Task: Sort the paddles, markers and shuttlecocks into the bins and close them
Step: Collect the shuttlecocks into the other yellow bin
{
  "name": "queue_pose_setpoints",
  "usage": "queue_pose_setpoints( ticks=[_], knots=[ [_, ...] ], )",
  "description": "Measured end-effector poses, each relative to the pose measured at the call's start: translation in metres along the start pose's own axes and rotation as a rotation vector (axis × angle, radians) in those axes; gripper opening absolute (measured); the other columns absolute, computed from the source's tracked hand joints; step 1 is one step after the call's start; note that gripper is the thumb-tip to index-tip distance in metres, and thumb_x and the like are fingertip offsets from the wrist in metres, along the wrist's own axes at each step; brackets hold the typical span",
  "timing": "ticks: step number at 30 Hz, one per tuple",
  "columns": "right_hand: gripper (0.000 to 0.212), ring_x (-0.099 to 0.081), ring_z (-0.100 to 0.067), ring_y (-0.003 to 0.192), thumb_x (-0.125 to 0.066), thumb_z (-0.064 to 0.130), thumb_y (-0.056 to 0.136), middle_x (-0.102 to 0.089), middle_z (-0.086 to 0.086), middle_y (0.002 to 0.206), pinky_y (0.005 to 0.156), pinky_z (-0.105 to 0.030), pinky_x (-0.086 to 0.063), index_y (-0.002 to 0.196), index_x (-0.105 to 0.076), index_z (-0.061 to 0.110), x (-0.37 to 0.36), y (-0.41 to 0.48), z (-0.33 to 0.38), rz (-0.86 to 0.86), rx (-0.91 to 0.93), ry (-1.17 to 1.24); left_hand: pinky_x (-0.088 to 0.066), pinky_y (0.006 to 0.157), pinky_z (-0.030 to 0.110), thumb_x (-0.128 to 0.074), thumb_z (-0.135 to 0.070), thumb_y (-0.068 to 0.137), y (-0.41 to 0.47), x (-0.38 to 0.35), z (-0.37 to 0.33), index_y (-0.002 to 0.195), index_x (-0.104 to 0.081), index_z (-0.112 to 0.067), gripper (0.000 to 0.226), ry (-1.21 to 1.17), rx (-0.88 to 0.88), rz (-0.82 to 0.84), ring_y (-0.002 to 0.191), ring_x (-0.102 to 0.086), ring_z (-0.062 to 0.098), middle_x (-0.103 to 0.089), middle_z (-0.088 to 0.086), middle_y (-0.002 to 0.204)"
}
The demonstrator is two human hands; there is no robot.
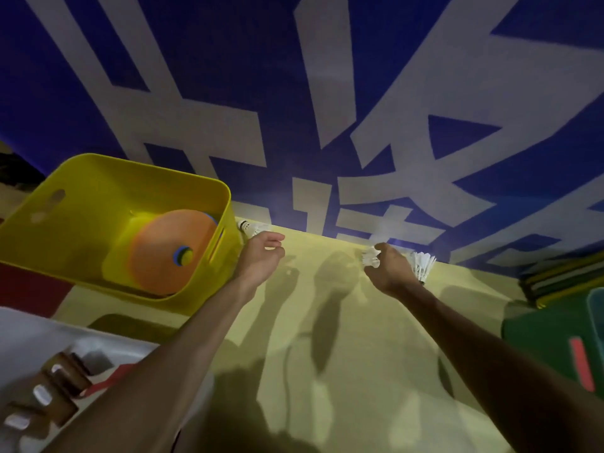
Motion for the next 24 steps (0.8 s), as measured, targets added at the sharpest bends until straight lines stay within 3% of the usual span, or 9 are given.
queue_pose_setpoints(
  ticks=[3, 7, 10, 12, 15, 20, 24],
  knots=[
    [0.053, -0.048, -0.031, 0.122, -0.058, 0.028, 0.091, -0.045, -0.009, 0.141, 0.098, -0.043, -0.045, 0.138, -0.039, 0.015, -0.005, 0.017, -0.002, 0.014, 0.001, -0.049, -0.044, 0.097, 0.035, -0.057, -0.005, 0.086, 0.023, 0.003, 0.005, 0.123, -0.058, -0.012, 0.038, 0.163, -0.017, -0.040, 0.117, -0.052, 0.026, -0.052, 0.012, 0.133],
    [0.061, -0.039, -0.032, 0.135, -0.054, 0.020, 0.093, -0.034, -0.009, 0.151, 0.105, -0.045, -0.039, 0.148, -0.028, 0.015, -0.014, 0.034, -0.007, 0.022, 0.018, -0.135, -0.043, 0.099, 0.038, -0.055, -0.007, 0.087, 0.042, -0.011, 0.005, 0.139, -0.039, -0.016, 0.055, 0.762, -0.189, -0.021, 0.134, -0.034, 0.031, -0.018, 0.010, 0.152],
    [0.059, -0.040, -0.032, 0.134, -0.052, 0.017, 0.094, -0.036, -0.010, 0.150, 0.104, -0.045, -0.040, 0.147, -0.028, 0.014, -0.019, 0.047, -0.015, 0.039, 0.020, -0.174, -0.045, 0.099, 0.041, -0.057, -0.009, 0.087, 0.060, -0.015, 0.010, 0.146, -0.026, -0.020, 0.067, 0.962, -0.179, -0.062, 0.140, -0.023, 0.035, -0.005, 0.009, 0.157],
    [0.046, -0.051, -0.030, 0.121, -0.051, 0.019, 0.094, -0.047, -0.012, 0.140, 0.096, -0.042, -0.047, 0.138, -0.039, 0.012, -0.021, 0.052, -0.019, 0.017, 0.028, -0.199, -0.046, 0.097, 0.040, -0.059, -0.009, 0.086, 0.075, -0.016, 0.016, 0.148, -0.018, -0.019, 0.075, 0.964, -0.133, -0.052, 0.140, -0.023, 0.034, -0.006, 0.010, 0.157],
    [0.033, -0.057, -0.026, 0.105, -0.051, 0.022, 0.094, -0.054, -0.009, 0.129, 0.084, -0.037, -0.051, 0.126, -0.048, 0.015, -0.021, 0.055, -0.018, -0.043, 0.055, -0.245, -0.048, 0.088, 0.037, -0.061, -0.008, 0.085, 0.089, -0.015, 0.025, 0.146, -0.020, -0.013, 0.074, 0.940, -0.073, -0.047, 0.129, -0.039, 0.033, -0.022, 0.013, 0.148],
    [0.032, -0.060, -0.025, 0.100, -0.049, 0.020, 0.095, -0.055, -0.007, 0.128, 0.077, -0.034, -0.053, 0.127, -0.050, 0.017, -0.021, 0.054, -0.011, -0.080, 0.093, -0.261, -0.049, 0.079, 0.037, -0.060, -0.003, 0.083, 0.100, -0.010, 0.032, 0.131, -0.035, -0.002, 0.054, 0.961, -0.075, -0.113, 0.114, -0.049, 0.032, -0.033, 0.015, 0.132],
    [0.032, -0.060, -0.026, 0.102, -0.048, 0.019, 0.095, -0.054, -0.007, 0.130, 0.079, -0.035, -0.055, 0.127, -0.052, 0.017, -0.023, 0.043, -0.002, -0.067, 0.128, -0.200, -0.052, 0.084, 0.038, -0.058, 0.007, 0.080, 0.101, -0.009, 0.025, 0.124, -0.045, 0.003, 0.047, 1.068, -0.120, -0.124, 0.114, -0.047, 0.036, -0.036, 0.018, 0.127]
  ],
)
Point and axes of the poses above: each hand's wrist, its own y-axis towards the middle knuckle, its own x-axis out of the back of the hand, z = x × y, the point moved 10 cm from there along y, towards the middle knuckle
